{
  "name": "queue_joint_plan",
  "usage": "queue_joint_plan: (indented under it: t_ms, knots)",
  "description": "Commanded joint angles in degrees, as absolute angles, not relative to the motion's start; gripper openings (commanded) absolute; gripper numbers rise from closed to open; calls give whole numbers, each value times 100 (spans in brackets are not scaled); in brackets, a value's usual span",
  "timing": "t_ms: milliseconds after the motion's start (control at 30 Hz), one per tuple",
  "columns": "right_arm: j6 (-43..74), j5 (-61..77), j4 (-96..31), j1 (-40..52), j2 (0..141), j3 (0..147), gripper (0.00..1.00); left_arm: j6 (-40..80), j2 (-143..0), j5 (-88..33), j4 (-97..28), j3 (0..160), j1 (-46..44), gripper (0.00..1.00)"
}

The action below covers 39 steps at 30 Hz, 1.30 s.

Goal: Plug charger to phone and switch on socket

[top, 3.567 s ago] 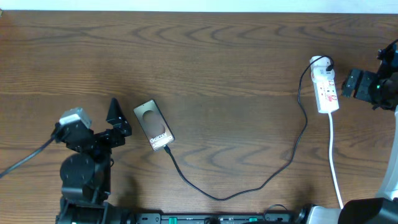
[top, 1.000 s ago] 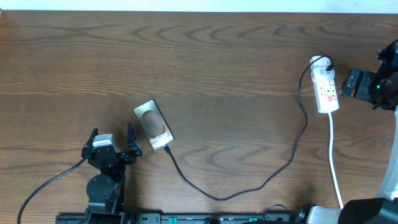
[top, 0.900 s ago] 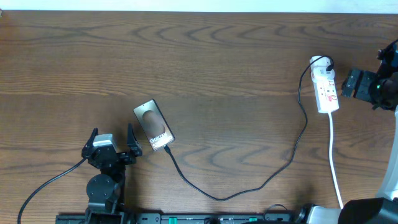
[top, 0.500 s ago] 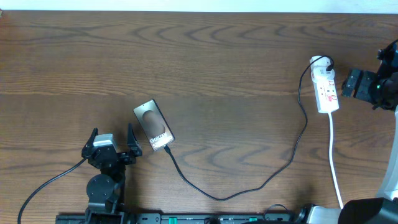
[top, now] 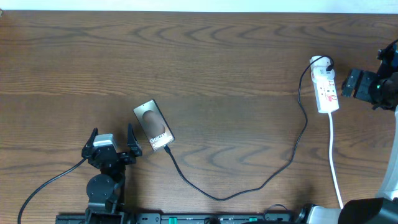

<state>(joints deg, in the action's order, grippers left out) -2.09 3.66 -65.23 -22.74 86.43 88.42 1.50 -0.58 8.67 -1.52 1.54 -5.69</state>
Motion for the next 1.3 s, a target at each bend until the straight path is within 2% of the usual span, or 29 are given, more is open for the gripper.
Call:
queue_joint_plan:
  t_ms: [0, 133, 267, 300, 467, 700, 1100, 1267]
  knots:
    - [-172, 670, -6351, -2235, 8346, 8803, 99, 108, -23, 816, -362, 27, -576, 92]
    - [-172, 1380, -5227, -2038, 7867, 8256, 99, 108, -25, 816, -362, 27, -576, 92]
    - [-172, 1516, -3732, -1673, 7207, 7063, 99, 108, -25, 816, -362, 27, -576, 92]
    - [-174, 1514, -2895, -1463, 6849, 6366, 99, 108, -25, 816, -362, 27, -576, 92]
    - [-172, 1494, -250, -893, 5723, 4265, 99, 108, -25, 816, -362, 27, -576, 92]
    - [-174, 1194, 1699, -666, 4112, 2241, 99, 108, -25, 816, -362, 27, -576, 92]
    - [-172, 633, 1693, -666, 897, 176, 99, 108, -25, 816, -362, 27, -576, 92]
    - [-84, 543, 432, -663, 23, 32, 99, 108, -30, 816, -362, 27, -576, 92]
